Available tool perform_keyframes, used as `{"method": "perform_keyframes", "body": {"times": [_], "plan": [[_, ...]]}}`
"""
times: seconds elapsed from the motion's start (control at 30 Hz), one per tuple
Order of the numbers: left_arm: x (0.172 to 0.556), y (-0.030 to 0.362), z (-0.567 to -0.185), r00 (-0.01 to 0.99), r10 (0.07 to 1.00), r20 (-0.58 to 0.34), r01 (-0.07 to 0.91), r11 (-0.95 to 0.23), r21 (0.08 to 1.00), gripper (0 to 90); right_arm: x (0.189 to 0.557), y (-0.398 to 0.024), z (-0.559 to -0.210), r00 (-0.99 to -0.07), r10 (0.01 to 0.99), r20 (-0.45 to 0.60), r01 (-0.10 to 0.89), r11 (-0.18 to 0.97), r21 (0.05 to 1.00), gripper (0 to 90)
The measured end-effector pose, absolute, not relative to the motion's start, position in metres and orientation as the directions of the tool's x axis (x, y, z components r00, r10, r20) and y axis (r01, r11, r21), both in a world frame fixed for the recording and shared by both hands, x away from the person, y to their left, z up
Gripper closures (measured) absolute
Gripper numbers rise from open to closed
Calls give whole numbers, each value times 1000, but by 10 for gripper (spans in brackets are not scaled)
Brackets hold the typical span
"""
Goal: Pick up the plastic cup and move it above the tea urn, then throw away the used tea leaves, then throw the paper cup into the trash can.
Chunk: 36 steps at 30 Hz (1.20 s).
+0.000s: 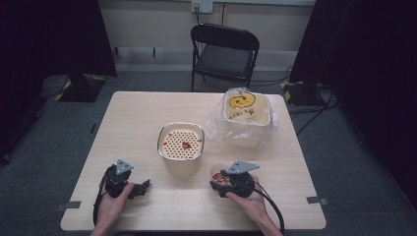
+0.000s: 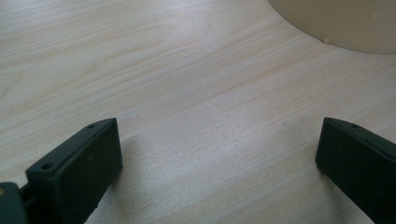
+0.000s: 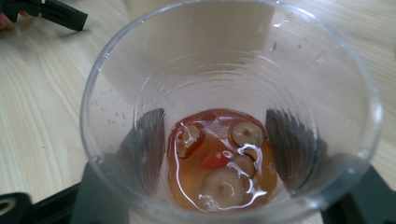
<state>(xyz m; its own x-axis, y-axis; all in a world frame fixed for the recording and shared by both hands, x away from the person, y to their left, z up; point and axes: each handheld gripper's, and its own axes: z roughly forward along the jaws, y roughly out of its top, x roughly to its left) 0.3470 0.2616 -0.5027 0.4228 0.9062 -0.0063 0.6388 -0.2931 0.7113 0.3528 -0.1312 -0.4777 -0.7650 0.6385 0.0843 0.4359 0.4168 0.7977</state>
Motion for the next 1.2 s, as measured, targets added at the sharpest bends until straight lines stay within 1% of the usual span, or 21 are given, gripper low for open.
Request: {"method": "perform_keyframes", "body": {"times": [0.03,0.07,0.3,0.57,0.67,0.83,0.9,0.93,1.0,1.13,1.2], "plan": [[347,261,-503,422,906,-9,639,-291,713,0,353,-131,-478,-765,639,84,436,417,798,404],[347,261,-503,423,906,-9,639,-291,712,0,353,-131,-477,-766,638,73,428,422,799,429],[347,261,-503,422,907,-8,639,-291,712,0,354,-134,-473,-759,648,67,424,412,807,448],[347,262,-503,421,907,-5,640,-294,710,0,362,-140,-453,-736,676,46,410,390,825,455],[347,261,-503,420,907,-7,640,-291,711,0,368,-144,-441,-726,688,27,396,385,833,458],[347,261,-503,421,907,-8,640,-291,711,0,373,-145,-431,-716,698,6,389,392,833,465],[347,261,-503,422,907,-8,639,-291,713,0,376,-147,-422,-703,711,-28,386,414,825,465],[347,261,-503,421,907,-7,640,-292,711,0,380,-150,-414,-696,718,6,404,384,830,465],[347,261,-503,422,906,-9,639,-291,712,0,383,-151,-405,-689,724,-26,388,399,831,468],[347,261,-503,421,907,-7,640,-291,711,0,387,-149,-392,-692,720,-45,365,403,839,474],[347,261,-503,421,907,-7,640,-291,711,0,388,-146,-382,-692,718,-75,339,414,844,476]]}}
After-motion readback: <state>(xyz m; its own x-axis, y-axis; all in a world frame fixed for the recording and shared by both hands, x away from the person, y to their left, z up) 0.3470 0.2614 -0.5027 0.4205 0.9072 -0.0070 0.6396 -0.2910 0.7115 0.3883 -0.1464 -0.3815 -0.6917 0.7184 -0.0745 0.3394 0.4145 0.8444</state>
